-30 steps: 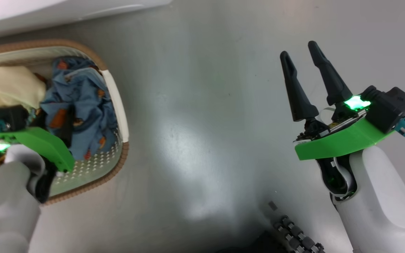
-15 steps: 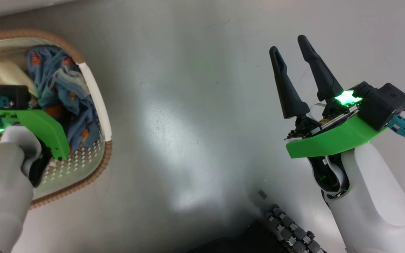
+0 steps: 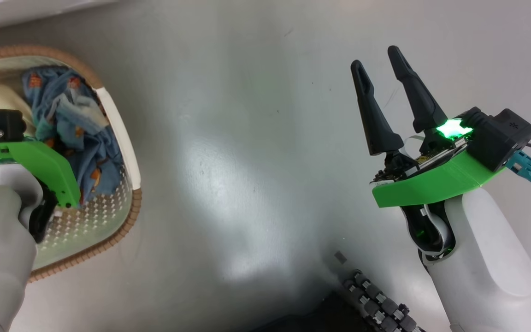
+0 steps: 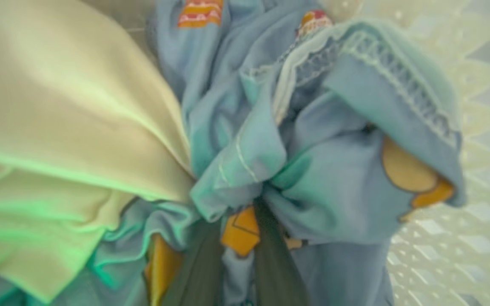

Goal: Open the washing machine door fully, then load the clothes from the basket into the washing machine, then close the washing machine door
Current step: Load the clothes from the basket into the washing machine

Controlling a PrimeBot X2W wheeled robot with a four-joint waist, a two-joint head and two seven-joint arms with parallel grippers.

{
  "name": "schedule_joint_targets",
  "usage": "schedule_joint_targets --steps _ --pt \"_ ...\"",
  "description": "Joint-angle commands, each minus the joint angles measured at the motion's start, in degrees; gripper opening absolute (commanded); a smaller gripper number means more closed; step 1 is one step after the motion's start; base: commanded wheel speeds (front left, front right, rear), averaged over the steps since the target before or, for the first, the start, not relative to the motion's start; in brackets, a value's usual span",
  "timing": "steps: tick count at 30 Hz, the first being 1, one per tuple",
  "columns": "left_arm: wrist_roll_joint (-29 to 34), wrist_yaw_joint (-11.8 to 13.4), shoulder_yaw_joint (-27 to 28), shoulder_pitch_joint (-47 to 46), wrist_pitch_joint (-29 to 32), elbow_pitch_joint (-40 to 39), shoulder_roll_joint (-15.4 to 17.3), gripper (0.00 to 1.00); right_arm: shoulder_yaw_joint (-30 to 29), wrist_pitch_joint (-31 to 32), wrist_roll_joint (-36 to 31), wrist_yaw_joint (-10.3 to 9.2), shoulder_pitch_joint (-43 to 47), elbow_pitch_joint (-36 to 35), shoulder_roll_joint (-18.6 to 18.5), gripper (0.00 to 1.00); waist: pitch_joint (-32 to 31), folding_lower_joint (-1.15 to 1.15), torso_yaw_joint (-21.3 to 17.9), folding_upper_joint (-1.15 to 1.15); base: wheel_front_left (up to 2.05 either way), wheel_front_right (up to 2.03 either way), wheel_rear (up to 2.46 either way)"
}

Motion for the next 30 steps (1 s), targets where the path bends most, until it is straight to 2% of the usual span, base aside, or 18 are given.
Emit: schedule_joint_targets --steps 1,14,22,30 --pt "-0.45 -0.16 0.69 1.18 -1.75 -0.06 1.33 0.0 0.57 -0.27 -0.02 0.09 2.11 -0.97 0.24 1.0 -0.99 0.0 0.46 0.0 0.0 0.0 0.0" --pt "-5.48 -0.16 -0.16 7.6 -12.09 -4.23 0.67 0.0 -0.47 -0.27 0.28 0.09 3.68 -0.11 -0.76 1.0 -9.41 0.0 3.93 0.0 0.0 0.0 0.0" --pt "-6.67 -0.16 0.03 10.81 -14.18 -8.23 1.16 0.0 -0.66 -0.27 0.41 0.09 4.92 0.79 -2.03 1.0 -14.68 0.0 6.96 0.0 0.0 0.0 0.0" --pt "-2.76 -0.16 7.34 16.27 -14.35 -15.26 2.06 0.0 -0.76 -0.27 0.6 0.09 6.54 1.91 -4.01 1.0 -21.7 0.0 10.31 0.0 0.0 0.0 0.0"
